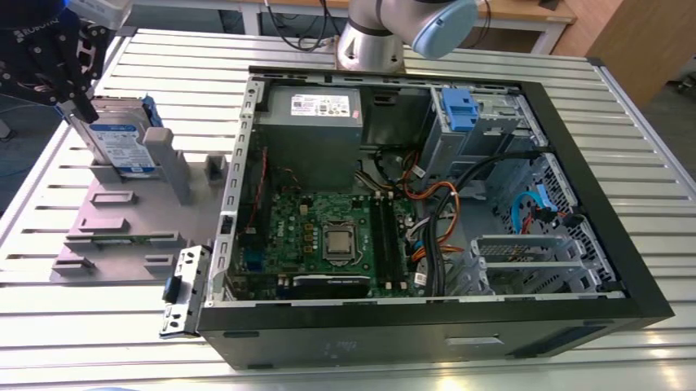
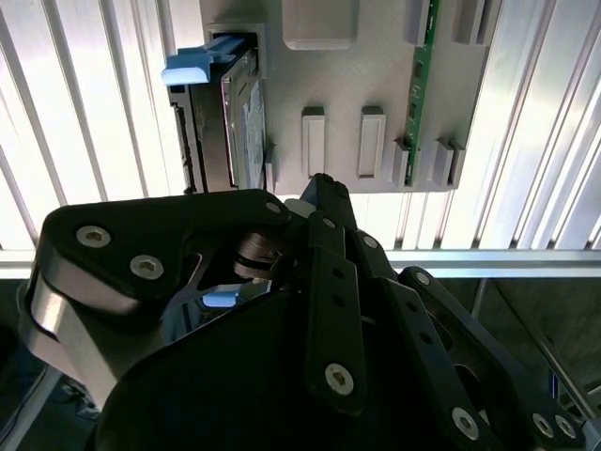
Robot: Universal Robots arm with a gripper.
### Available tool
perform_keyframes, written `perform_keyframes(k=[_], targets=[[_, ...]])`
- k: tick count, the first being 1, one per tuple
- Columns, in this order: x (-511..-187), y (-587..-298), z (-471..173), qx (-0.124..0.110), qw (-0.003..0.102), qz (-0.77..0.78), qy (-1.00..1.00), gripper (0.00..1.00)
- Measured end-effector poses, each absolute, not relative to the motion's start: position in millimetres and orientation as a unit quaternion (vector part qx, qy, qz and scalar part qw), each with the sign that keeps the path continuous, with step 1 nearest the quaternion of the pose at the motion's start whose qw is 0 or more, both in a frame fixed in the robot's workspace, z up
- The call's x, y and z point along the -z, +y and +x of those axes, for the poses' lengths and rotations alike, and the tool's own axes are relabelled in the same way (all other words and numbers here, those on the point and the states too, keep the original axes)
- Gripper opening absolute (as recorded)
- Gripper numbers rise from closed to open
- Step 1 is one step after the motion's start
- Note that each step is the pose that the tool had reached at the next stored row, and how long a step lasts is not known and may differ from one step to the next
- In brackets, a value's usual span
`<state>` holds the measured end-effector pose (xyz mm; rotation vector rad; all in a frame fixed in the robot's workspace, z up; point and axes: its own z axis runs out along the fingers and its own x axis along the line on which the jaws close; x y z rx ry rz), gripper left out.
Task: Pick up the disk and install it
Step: 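Pick up the disk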
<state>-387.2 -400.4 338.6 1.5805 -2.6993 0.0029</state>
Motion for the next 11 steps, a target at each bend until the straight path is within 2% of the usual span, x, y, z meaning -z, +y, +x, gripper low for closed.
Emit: perform_keyframes(k=[11], targets=[[-338.6,-400.4,-387.2,-0.001,0.007,0.513,-0.859,0.11]])
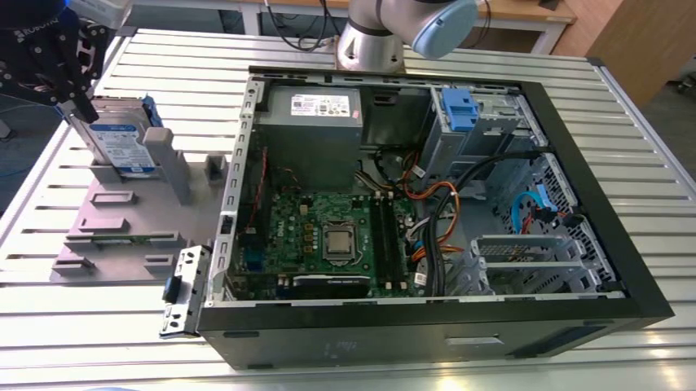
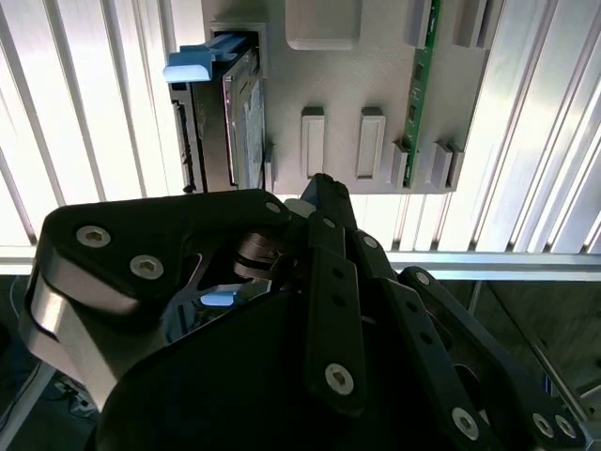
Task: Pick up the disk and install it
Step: 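Pick up the disk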
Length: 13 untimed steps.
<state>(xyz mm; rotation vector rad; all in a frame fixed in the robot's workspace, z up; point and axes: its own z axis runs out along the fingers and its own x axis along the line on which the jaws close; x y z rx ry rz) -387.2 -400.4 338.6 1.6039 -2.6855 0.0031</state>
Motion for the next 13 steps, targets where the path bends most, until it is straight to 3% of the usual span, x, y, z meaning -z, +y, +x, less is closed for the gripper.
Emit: perform_keyframes(k=[13], targets=[[-338.6,-400.4,-387.2,-0.001,0.007,0.521,-0.853,0.11]])
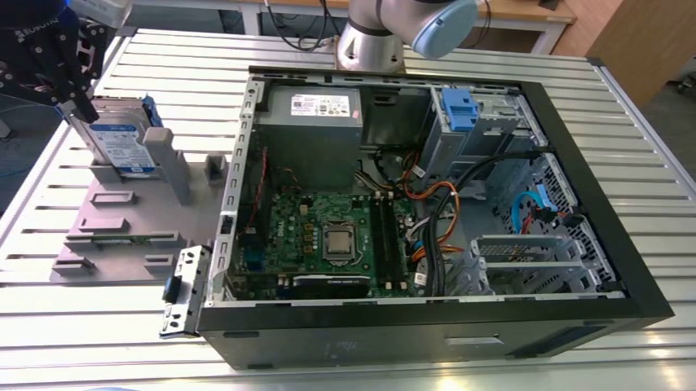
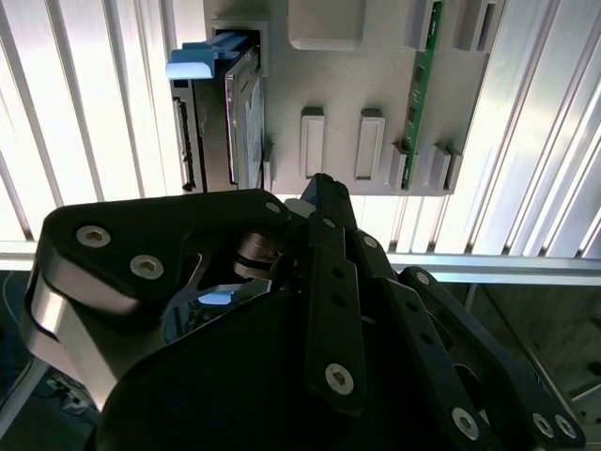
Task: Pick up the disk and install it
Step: 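Pick up the disk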
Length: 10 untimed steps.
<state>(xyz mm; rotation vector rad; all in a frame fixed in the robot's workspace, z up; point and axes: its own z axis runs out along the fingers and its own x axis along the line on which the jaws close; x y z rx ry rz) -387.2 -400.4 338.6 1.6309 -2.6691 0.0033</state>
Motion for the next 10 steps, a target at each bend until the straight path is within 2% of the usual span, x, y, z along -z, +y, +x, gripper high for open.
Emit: perform_keyframes(k=[10], targets=[[-338.6,-400.4,-387.2,-0.001,0.007,0.528,-0.849,0.11]])
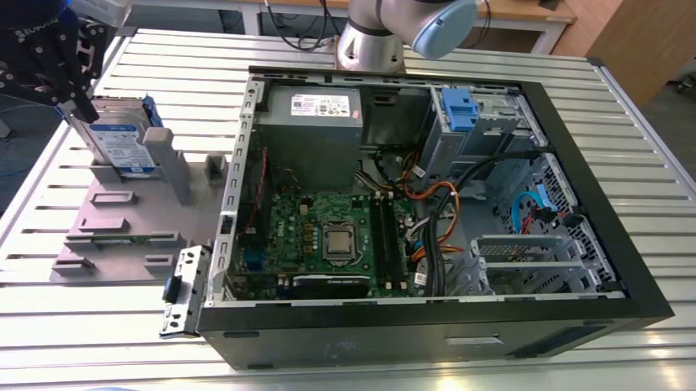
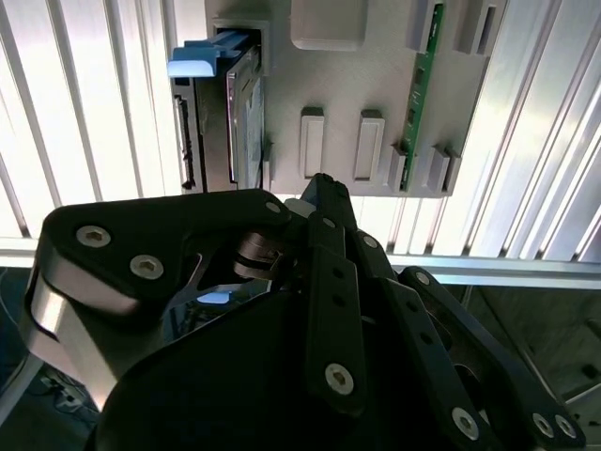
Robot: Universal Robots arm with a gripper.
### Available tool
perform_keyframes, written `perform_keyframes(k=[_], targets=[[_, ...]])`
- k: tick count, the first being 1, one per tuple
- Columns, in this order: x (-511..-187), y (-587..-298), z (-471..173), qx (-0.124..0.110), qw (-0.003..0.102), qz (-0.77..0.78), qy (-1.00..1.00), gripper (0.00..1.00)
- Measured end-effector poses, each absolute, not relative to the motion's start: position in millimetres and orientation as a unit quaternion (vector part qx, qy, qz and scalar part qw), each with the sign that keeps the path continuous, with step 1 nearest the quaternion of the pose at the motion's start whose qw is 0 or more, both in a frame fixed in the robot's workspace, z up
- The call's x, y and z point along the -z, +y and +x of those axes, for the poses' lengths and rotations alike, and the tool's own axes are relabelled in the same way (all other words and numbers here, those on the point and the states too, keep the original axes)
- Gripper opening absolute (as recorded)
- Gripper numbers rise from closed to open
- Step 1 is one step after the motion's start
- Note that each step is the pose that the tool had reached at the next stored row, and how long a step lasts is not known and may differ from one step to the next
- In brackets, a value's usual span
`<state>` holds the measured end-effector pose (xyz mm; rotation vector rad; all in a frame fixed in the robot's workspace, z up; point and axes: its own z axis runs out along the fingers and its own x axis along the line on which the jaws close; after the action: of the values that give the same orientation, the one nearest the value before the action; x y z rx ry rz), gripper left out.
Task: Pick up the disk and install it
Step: 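Pick up the disk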
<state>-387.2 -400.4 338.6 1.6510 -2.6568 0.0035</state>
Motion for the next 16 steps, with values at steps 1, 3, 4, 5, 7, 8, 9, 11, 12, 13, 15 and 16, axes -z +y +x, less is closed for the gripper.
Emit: perform_keyframes(k=[1,3,4,5,7,8,9,11,12,13,15,16], targets=[[-338.6,-400.4,-387.2,-0.001,0.007,0.528,-0.849,0.11],[-338.6,-400.4,-387.2,-0.001,0.007,0.530,-0.848,0.11],[-338.6,-400.4,-387.2,-0.001,0.007,0.530,-0.848,0.11],[-338.6,-400.4,-387.2,-0.001,0.007,0.531,-0.847,0.11],[-338.6,-400.4,-387.2,-0.001,0.007,0.532,-0.847,0.11],[-338.6,-400.4,-387.2,-0.001,0.007,0.533,-0.846,0.11],[-338.6,-400.4,-387.2,-0.001,0.007,0.533,-0.846,0.11],[-338.6,-400.4,-387.2,-0.001,0.007,0.534,-0.845,0.11],[-338.6,-400.4,-387.2,-0.001,0.007,0.535,-0.845,0.11],[-338.6,-400.4,-387.2,-0.001,0.007,0.536,-0.844,0.11],[-338.6,-400.4,-387.2,-0.001,0.007,0.537,-0.844,0.11],[-338.6,-400.4,-387.2,-0.001,0.007,0.537,-0.843,0.11]])
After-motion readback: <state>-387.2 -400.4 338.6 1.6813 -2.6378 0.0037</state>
